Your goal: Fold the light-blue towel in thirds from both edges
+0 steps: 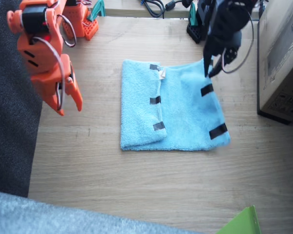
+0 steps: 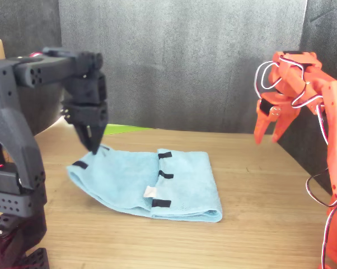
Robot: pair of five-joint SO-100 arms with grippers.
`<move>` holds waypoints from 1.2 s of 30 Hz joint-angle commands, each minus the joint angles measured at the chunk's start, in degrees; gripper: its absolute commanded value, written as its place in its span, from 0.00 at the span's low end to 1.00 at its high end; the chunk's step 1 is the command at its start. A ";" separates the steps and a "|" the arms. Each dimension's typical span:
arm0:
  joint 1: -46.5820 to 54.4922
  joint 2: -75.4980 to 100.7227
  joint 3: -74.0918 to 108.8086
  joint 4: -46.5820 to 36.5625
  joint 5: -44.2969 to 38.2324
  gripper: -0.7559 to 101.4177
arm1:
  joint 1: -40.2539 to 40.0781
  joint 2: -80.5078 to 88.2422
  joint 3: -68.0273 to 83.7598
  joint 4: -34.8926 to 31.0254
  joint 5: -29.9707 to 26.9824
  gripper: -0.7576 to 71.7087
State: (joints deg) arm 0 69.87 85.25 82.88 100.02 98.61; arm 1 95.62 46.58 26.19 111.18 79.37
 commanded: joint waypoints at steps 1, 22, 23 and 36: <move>-4.13 -1.14 -6.33 3.08 0.35 0.01 | -0.35 4.04 0.88 0.18 1.23 0.36; -18.90 -28.39 -42.54 14.41 0.09 0.01 | 0.00 3.34 2.55 0.18 3.16 0.37; -19.25 -29.88 -44.21 14.85 0.18 0.01 | 0.18 3.34 2.55 0.18 3.34 0.37; -27.42 -42.10 -57.22 17.93 0.62 0.01 | 2.11 1.76 2.55 -0.44 4.22 0.38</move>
State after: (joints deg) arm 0 43.86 42.80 28.04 116.72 98.17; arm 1 96.86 46.58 28.30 110.83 82.79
